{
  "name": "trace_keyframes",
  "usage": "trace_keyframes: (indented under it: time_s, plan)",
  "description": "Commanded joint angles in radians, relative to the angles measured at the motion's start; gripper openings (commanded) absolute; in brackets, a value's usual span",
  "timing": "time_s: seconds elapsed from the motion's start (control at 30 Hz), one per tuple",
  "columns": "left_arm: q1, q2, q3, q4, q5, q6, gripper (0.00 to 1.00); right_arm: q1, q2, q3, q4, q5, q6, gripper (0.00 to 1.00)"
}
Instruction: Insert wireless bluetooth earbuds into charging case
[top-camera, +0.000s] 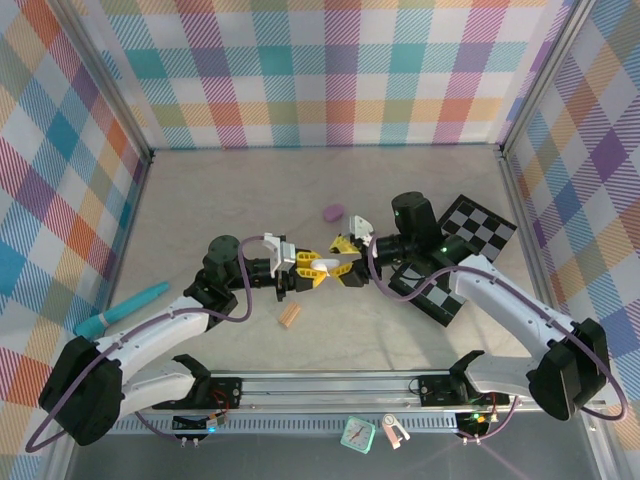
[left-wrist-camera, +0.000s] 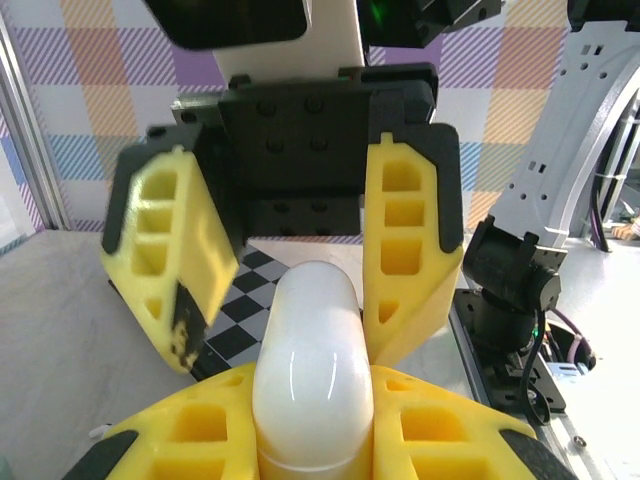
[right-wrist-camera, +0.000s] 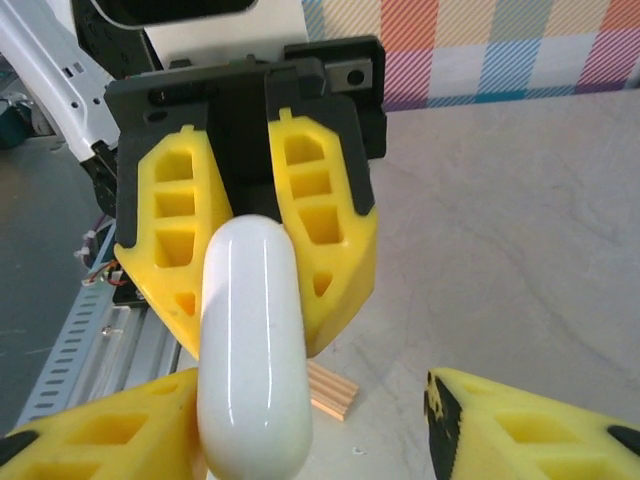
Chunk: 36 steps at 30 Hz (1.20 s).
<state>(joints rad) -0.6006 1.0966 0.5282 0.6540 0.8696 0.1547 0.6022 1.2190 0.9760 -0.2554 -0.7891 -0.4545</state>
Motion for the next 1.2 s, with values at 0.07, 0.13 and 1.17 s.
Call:
trace_keyframes:
  time_s: [0.07,0.13,1.17]
  plan:
    - [-0.011,0.017,0.035,0.096,0.042,-0.020,0.09,-0.002,0.002,0.021,-0.012,-0.029,-0.019,0.38]
    - [-0.011,0.020,0.035,0.091,0.032,-0.020,0.09,-0.001,-0.002,0.022,-0.010,-0.035,-0.019,0.32]
    - [-0.010,-0.014,0.050,-0.071,0.020,0.025,0.16,-0.002,-0.020,0.040,-0.047,-0.029,-0.026,0.11]
